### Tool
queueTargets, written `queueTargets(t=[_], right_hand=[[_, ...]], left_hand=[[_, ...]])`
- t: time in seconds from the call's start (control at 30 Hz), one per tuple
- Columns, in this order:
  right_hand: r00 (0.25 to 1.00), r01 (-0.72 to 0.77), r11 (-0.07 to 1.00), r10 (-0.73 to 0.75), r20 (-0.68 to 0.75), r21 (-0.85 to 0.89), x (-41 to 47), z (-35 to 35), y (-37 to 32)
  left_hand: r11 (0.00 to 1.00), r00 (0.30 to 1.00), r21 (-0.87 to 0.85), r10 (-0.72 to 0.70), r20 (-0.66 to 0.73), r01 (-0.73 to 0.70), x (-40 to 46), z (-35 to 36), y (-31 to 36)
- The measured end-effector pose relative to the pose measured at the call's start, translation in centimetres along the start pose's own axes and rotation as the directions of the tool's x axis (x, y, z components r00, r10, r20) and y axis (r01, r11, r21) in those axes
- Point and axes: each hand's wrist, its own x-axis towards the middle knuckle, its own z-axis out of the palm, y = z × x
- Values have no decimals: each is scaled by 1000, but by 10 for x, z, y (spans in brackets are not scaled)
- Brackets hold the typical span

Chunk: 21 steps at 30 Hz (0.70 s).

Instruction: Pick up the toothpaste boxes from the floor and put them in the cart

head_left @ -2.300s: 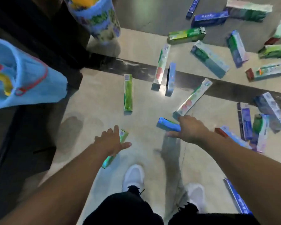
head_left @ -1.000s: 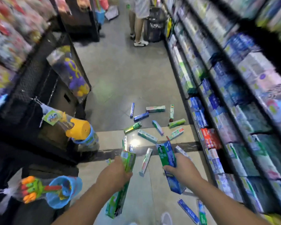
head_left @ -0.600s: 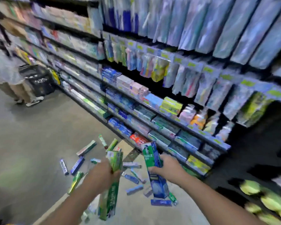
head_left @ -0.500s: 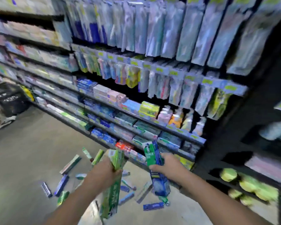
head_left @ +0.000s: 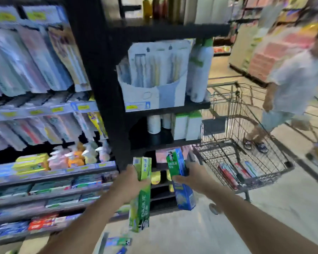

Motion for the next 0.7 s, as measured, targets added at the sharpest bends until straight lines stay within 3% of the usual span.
queueTargets(t=[0.37, 0.7], right_hand=[[927, -252, 955, 284, -245, 154, -21, -189, 186], [861, -392, 894, 439, -255, 216, 35, -242, 270]], left_hand=[[951, 937, 59, 287, 197, -304, 72, 115, 269], [909, 859, 51, 370, 354, -413, 156, 184, 380]])
